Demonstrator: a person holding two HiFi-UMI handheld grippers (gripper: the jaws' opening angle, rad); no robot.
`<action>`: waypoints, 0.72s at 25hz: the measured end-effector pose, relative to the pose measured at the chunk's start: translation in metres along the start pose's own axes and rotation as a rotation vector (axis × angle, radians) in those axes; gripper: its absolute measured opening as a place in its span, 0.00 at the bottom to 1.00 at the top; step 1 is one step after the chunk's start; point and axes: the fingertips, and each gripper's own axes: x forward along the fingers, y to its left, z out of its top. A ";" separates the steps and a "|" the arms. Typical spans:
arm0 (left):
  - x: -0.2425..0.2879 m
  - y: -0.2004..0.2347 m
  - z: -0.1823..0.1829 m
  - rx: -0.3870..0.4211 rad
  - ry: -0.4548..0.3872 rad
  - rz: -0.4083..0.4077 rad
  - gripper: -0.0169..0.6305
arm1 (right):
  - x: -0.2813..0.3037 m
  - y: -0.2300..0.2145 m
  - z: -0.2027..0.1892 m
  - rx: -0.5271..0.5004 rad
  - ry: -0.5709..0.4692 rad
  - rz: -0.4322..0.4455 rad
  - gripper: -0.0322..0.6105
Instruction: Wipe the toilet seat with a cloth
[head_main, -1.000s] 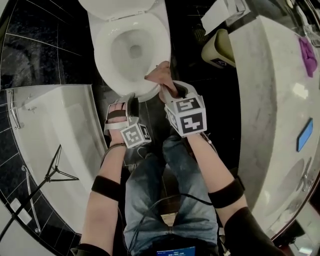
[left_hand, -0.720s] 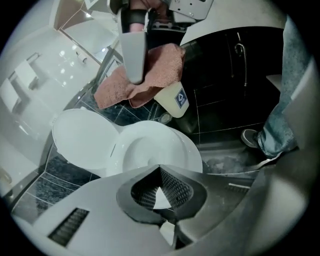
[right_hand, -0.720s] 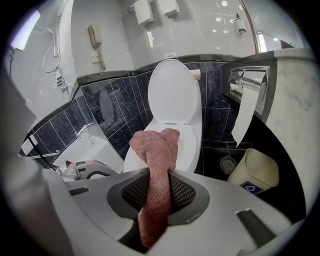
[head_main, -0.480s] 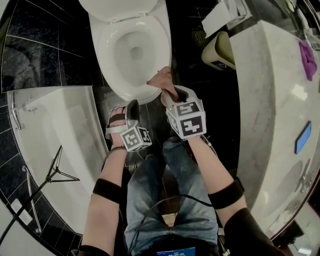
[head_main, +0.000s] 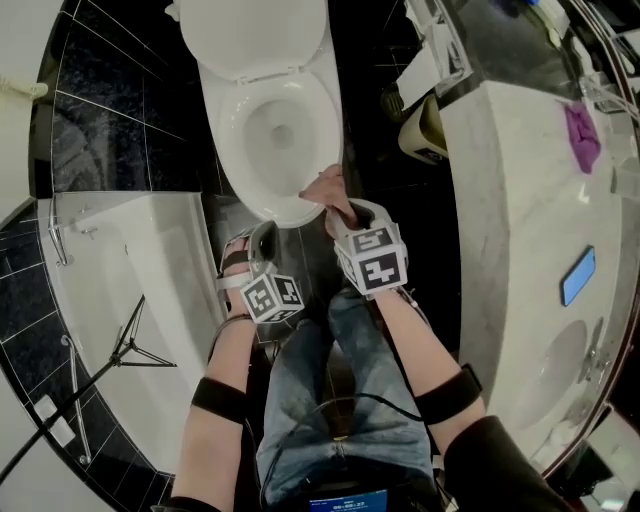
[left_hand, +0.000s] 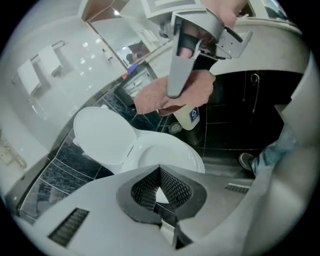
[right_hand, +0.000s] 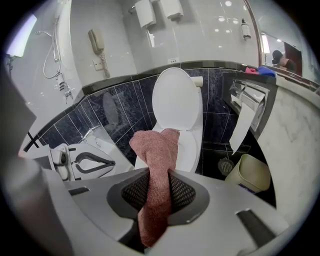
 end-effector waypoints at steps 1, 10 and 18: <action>-0.011 0.008 0.006 -0.029 -0.005 -0.001 0.03 | -0.008 0.004 0.005 -0.006 0.002 0.005 0.21; -0.121 0.088 0.058 -0.386 -0.104 0.002 0.03 | -0.086 0.041 0.054 -0.064 0.003 0.051 0.21; -0.218 0.148 0.079 -0.626 -0.182 0.027 0.03 | -0.147 0.062 0.079 -0.118 -0.014 0.097 0.21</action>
